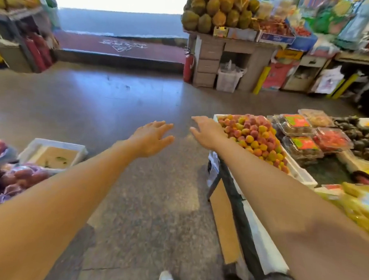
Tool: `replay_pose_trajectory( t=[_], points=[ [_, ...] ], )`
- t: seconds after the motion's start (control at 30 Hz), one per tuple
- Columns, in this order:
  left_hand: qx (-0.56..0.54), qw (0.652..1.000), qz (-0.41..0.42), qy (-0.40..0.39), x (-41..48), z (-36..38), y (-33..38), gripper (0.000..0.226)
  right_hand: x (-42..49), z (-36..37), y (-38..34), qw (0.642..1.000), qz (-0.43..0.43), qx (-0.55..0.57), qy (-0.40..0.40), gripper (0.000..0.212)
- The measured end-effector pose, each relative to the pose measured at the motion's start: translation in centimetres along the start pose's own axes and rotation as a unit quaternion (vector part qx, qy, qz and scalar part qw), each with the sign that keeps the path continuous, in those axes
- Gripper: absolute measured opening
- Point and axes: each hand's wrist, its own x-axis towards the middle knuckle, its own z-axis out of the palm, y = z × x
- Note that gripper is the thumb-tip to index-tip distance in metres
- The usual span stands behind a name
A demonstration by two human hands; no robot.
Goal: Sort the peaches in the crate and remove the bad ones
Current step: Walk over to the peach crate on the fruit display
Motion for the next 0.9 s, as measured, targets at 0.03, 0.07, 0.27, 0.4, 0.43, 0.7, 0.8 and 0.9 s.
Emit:
replay_pose_trajectory(
  t=[0.03, 0.07, 0.27, 0.4, 0.43, 0.7, 0.8, 0.9],
  points=[
    [-0.002, 1.0, -0.01, -0.003, 1.9, -0.7, -1.4, 0.057, 2.6, 0.0, -0.4, 1.0, -0.004, 0.001, -0.008, 0.051],
    [-0.004, 1.0, -0.02, -0.004, 3.6, -1.5, -2.8, 0.058, 5.2, 0.0, -0.8, 1.0, -0.01, -0.002, -0.015, 0.052],
    [-0.009, 0.997, -0.074, 0.007, 13.4, -6.8, -12.9, 0.06, 20.5, 0.0, -5.1, 0.998, -0.051, -0.016, -0.03, 0.05],
    [-0.008, 0.996, -0.086, 0.011, 18.6, -9.4, -19.2, 0.06, 28.8, 0.7, -8.2, 0.997, -0.07, -0.021, -0.033, 0.051],
    [-0.005, 0.996, -0.089, 0.017, 20.2, -10.1, -21.1, 0.06, 31.2, 1.0, -9.2, 0.997, -0.073, -0.023, -0.032, 0.051],
    [0.003, 0.993, -0.112, 0.034, 30.5, -16.4, -37.3, 0.059, 50.1, 2.7, -18.7, 0.995, -0.094, -0.016, -0.035, 0.05],
    [-0.003, 0.991, -0.13, 0.036, 33.6, -19.0, -42.4, 0.058, 56.4, 3.0, -22.3, 0.992, -0.115, -0.012, -0.043, 0.05],
    [-0.003, 0.988, -0.148, 0.045, 36.7, -21.1, -47.4, 0.058, 62.7, 3.5, -25.3, 0.989, -0.135, -0.015, -0.051, 0.051]
  ],
)
